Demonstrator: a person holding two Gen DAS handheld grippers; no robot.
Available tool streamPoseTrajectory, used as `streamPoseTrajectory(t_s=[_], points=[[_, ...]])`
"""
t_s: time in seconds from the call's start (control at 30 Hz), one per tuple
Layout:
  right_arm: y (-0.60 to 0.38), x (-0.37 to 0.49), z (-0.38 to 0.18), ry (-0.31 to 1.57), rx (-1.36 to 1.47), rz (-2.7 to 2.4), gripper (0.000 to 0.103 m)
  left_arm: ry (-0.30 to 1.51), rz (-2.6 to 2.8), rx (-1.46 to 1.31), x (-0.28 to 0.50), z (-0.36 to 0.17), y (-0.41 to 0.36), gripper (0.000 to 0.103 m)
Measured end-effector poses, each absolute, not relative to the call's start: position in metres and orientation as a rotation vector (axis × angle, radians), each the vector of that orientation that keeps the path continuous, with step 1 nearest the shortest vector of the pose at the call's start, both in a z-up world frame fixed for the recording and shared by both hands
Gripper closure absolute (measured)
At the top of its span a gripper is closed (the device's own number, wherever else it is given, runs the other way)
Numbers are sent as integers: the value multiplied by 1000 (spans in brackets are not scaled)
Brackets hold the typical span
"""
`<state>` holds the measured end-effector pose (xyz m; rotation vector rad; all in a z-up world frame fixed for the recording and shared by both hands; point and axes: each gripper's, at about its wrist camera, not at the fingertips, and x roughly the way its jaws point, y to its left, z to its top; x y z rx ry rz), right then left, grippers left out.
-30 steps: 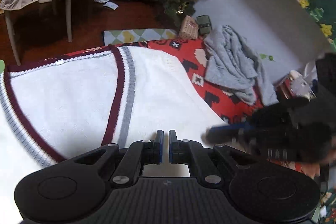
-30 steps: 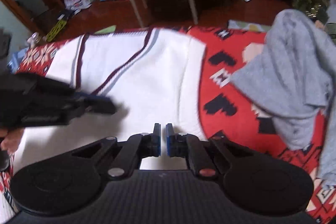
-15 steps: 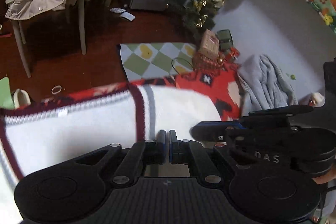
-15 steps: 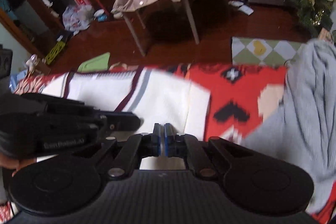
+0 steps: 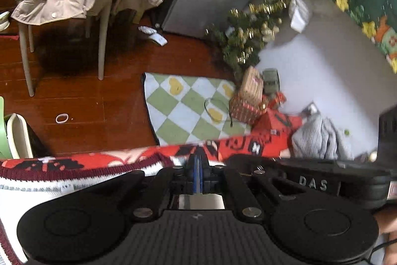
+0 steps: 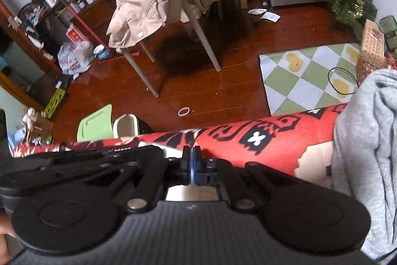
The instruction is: Fold clothes
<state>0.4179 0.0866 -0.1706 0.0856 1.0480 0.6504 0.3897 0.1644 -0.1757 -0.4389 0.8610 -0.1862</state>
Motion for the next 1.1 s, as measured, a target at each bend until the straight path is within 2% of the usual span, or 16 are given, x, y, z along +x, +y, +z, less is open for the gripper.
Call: streamPoseTrajectory(t_s=[0.07,0.27,0.53,0.8,1.1], points=[[83,418,-165,1034,74,642,95,834,-185,-463,388,-169,169,98],[63,400,-145,1041,41,714,98,852,-238,-461,373,-153,173,98],[59,376,-156,1107,-47,757,99,951,-268,-380,345,-176,161,99],[90,386,-154,1054,-148,716,103,916,-235,-378,359,-183,162,100],[89,405,-151,996,-143,650,102,852,-182,-452,368,-175,177,100]])
